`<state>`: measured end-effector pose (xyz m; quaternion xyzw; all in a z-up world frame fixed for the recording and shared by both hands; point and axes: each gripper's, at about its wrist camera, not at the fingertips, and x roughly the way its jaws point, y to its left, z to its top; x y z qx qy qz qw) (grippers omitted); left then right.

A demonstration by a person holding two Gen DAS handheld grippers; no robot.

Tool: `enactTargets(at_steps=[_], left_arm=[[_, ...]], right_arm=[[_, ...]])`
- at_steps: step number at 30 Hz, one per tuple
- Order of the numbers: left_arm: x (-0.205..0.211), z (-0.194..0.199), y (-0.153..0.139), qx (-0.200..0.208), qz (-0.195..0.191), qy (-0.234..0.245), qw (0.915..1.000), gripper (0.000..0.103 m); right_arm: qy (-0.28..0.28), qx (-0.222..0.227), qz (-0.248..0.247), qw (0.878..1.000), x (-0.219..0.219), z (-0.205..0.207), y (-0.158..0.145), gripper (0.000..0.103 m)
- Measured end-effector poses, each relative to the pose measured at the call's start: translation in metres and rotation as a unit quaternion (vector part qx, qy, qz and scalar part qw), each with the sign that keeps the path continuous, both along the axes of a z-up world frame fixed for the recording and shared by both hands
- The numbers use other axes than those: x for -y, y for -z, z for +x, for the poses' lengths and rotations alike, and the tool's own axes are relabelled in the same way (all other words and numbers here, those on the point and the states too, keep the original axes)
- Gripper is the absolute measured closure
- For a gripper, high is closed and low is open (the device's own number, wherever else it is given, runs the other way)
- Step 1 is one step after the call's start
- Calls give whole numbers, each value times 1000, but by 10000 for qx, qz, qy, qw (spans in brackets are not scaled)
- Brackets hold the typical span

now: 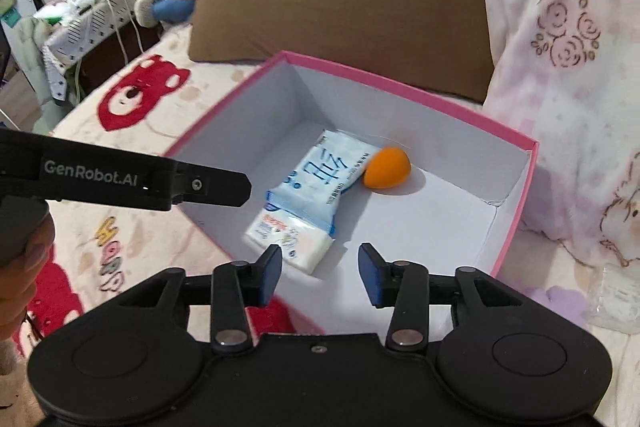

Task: Organize objects
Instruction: 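Open the right gripper to release the small wet-wipe pack and lift away, then move the left gripper toward the green yarn ball beside the pillow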

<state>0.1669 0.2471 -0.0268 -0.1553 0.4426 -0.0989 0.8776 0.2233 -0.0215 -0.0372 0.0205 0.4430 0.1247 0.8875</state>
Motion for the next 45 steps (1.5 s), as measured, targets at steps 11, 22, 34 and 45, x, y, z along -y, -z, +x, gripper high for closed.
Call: enactTargets(at_steps=[11, 22, 34, 45], left_arm=[[20, -44, -47, 89, 199, -75, 9997, 40], [48, -86, -91, 63, 685, 96, 9976, 31], [70, -137, -123, 79, 1074, 273, 9938, 27], [104, -174, -140, -35, 1272, 653, 9897, 21]], right_arm=[[-197, 306, 123, 9993, 15, -44, -37, 46], [-368, 570, 85, 9977, 17, -97, -60, 45], [-399, 681, 42, 9969, 25, -148, -92, 14], [-407, 437, -224, 9980, 43, -191, -109, 13]])
